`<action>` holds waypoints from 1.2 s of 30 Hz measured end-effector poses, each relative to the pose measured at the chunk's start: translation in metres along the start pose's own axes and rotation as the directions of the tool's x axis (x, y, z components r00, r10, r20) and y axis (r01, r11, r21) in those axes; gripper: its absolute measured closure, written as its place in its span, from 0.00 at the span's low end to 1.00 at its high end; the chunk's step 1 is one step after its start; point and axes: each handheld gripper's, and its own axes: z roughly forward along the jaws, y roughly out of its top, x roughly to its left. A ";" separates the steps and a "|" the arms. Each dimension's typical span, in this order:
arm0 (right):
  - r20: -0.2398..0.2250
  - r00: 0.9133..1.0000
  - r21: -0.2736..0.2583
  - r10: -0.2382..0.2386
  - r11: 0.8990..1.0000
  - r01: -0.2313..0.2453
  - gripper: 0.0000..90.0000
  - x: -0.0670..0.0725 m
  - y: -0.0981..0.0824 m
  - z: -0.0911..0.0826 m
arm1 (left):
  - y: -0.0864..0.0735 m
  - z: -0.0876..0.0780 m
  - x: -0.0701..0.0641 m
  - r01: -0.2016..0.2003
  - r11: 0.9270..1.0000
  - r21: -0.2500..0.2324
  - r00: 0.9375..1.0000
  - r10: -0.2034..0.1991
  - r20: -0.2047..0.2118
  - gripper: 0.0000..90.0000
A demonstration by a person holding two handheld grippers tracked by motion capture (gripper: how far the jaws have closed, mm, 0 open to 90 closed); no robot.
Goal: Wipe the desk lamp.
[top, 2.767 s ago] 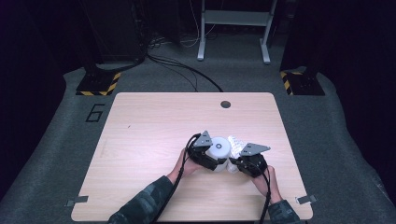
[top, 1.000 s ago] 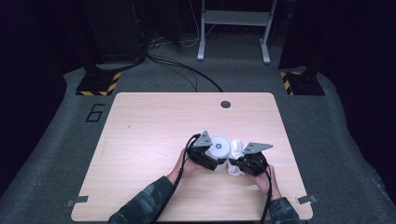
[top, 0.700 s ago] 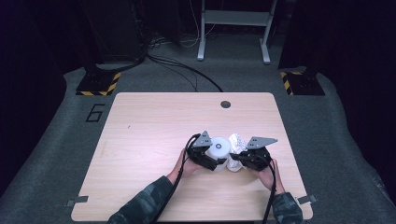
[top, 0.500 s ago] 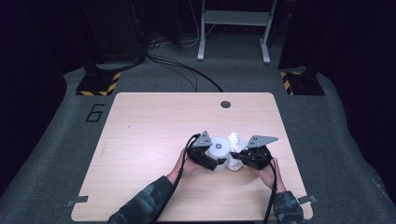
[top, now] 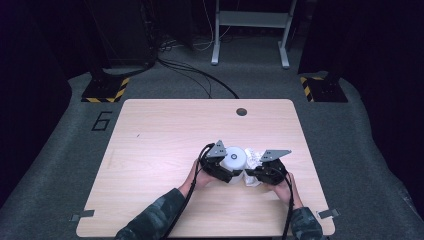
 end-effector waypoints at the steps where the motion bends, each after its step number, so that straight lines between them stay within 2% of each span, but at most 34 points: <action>1: 0.004 1.000 0.003 0.002 1.000 -0.003 0.96 -0.001 -0.001 0.002 | 0.000 0.000 0.000 0.000 1.000 0.000 1.000 0.000 0.000 0.09; 8: -0.003 1.000 0.040 0.009 0.999 -0.009 0.96 -0.007 -0.002 0.009 | 0.000 0.000 0.000 0.000 1.000 -0.001 1.000 0.000 0.001 0.09; 13: 0.002 1.000 0.007 -0.014 1.000 0.014 0.96 -0.005 0.006 -0.002 | 0.000 0.000 0.000 0.000 1.000 -0.001 1.000 0.000 0.001 0.09; 16: 0.019 0.999 -0.022 -0.051 0.998 0.051 0.96 -0.003 0.016 -0.011 | 0.000 0.000 0.000 0.000 1.000 0.000 1.000 0.000 0.004 0.09; 17: 0.011 0.998 -0.017 -0.065 0.998 0.065 0.96 -0.004 0.019 -0.013 | 0.000 0.000 0.000 0.001 1.000 -0.001 1.000 -0.001 0.004 0.09; 20: 0.028 0.996 -0.027 -0.086 0.996 0.086 0.96 -0.003 0.026 -0.018 | 0.000 0.000 0.000 0.000 1.000 0.000 1.000 0.000 0.005 0.09; 21: 0.026 0.996 -0.026 -0.082 0.996 0.083 0.96 -0.002 0.027 -0.019 | 0.000 0.000 0.000 0.002 1.000 -0.001 1.000 -0.002 0.005 0.09; 22: 0.025 0.994 -0.023 -0.108 0.994 0.108 0.96 -0.003 0.028 -0.019 | 0.000 0.000 0.000 0.001 1.000 -0.001 1.000 -0.001 0.005 0.09; 23: 0.023 0.994 -0.020 -0.111 0.994 0.112 0.96 -0.003 0.028 -0.019 | 0.000 0.000 0.000 0.002 1.000 -0.001 1.000 -0.002 0.005 0.09; 32: -0.001 0.995 0.013 -0.101 0.995 0.101 0.96 0.000 0.016 -0.010 | -0.001 0.000 0.000 0.003 1.000 -0.004 1.000 -0.003 0.006 0.09; 36: -0.014 0.997 0.039 -0.073 0.997 0.073 0.96 0.000 0.006 -0.001 | -0.001 0.000 0.000 0.004 1.000 -0.007 1.000 -0.004 0.005 0.09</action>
